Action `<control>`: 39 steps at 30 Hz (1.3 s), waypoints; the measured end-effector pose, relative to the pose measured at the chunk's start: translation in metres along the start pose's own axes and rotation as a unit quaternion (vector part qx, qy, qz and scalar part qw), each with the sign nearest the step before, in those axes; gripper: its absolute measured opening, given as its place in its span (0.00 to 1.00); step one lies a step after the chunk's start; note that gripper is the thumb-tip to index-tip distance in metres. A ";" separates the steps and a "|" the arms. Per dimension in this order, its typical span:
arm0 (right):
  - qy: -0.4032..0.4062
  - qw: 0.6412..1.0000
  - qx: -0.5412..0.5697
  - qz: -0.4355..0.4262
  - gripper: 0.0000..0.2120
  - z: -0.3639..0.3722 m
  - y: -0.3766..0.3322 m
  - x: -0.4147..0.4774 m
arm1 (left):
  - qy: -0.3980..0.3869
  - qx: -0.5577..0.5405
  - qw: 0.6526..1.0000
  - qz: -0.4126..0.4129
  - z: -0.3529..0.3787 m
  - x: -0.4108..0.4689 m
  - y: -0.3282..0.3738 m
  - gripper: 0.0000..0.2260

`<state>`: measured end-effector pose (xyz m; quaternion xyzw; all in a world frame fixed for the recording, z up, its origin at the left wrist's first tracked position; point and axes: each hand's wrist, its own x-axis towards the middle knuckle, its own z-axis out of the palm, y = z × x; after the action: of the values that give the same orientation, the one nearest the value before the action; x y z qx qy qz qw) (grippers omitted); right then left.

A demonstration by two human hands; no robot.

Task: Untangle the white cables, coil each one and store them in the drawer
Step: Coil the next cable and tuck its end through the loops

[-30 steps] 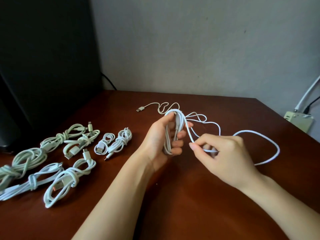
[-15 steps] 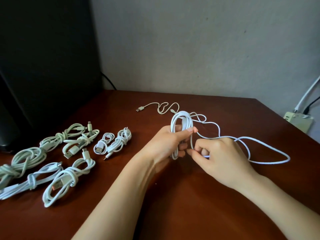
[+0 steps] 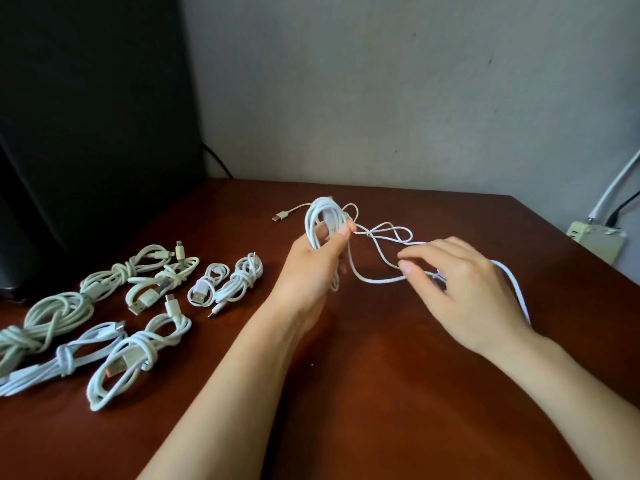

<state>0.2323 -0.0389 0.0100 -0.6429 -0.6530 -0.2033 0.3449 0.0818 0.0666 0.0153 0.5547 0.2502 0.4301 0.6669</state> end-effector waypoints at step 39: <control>0.055 0.968 0.082 -0.231 0.16 -0.007 -0.020 0.004 | -0.100 0.061 0.991 -0.064 0.008 -0.011 0.006 0.19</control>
<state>0.2147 -0.0428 0.0211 -0.4320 -0.7782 -0.2584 0.3755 0.0812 0.0529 0.0216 0.6173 0.2428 0.3131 0.6797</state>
